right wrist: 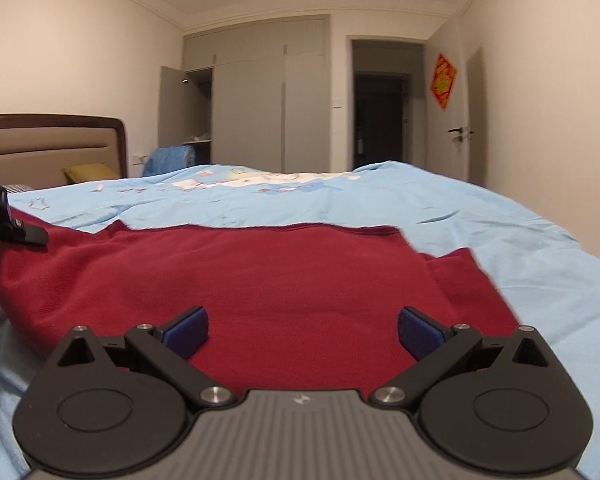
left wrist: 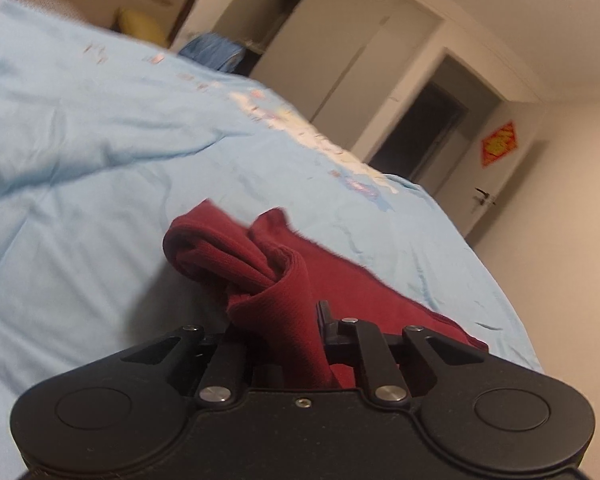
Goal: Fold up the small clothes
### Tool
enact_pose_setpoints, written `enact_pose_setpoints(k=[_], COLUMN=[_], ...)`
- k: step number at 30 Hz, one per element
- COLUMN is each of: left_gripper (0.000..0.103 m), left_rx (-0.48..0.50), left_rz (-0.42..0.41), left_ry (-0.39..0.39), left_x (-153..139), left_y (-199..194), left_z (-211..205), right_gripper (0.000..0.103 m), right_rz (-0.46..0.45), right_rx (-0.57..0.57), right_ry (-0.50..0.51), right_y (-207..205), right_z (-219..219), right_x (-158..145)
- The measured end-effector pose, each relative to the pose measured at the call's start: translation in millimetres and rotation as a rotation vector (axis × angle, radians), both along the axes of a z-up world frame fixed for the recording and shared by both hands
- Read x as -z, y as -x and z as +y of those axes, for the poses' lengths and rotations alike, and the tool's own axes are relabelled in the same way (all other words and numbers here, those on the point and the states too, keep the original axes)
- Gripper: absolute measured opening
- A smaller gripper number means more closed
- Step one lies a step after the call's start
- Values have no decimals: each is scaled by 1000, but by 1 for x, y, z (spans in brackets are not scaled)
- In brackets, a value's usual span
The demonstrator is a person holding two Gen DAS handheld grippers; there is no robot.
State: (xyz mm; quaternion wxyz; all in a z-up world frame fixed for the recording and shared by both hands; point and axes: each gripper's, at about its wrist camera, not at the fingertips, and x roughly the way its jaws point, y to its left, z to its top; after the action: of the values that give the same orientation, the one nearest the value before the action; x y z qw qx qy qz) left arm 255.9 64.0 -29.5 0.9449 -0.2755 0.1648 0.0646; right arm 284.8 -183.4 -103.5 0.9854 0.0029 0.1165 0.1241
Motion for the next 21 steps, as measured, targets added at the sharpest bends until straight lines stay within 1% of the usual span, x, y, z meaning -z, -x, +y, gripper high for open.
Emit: enact_pose_setpoints(k=[4,8,11,14,18,19,21], left_gripper=[12,12,12,12,13,14,17], left_rx=[117,264,392,547,766,797,811], left_rz=[-50,-86,-103,-77,21,43,62], left_ry=[-126,-203,-256,-321,-443,-480,-550], left_x=[-29,-53,-65,-65,-47,-40,-29], left_y=[-14,-32,-43,-52,-58,-57,-52], left_z=[-27,-64,-100,-142,-194,-203,-216], right_gripper=[103,103,103,103,103,103,103], right_rz=[-23,-57,-69,-66,-52,-48,-36], right_rx=[113,246,349,435,525,541,564], right_ry=[-37,-92,-125,-148,-159,-164,-177], right_y=[13,28,42,55,66,67,69], right_z=[-23,-57,-82,-109,-136,-141,-150], right_x=[-7,-17,-20,-20,-15,-13,-10])
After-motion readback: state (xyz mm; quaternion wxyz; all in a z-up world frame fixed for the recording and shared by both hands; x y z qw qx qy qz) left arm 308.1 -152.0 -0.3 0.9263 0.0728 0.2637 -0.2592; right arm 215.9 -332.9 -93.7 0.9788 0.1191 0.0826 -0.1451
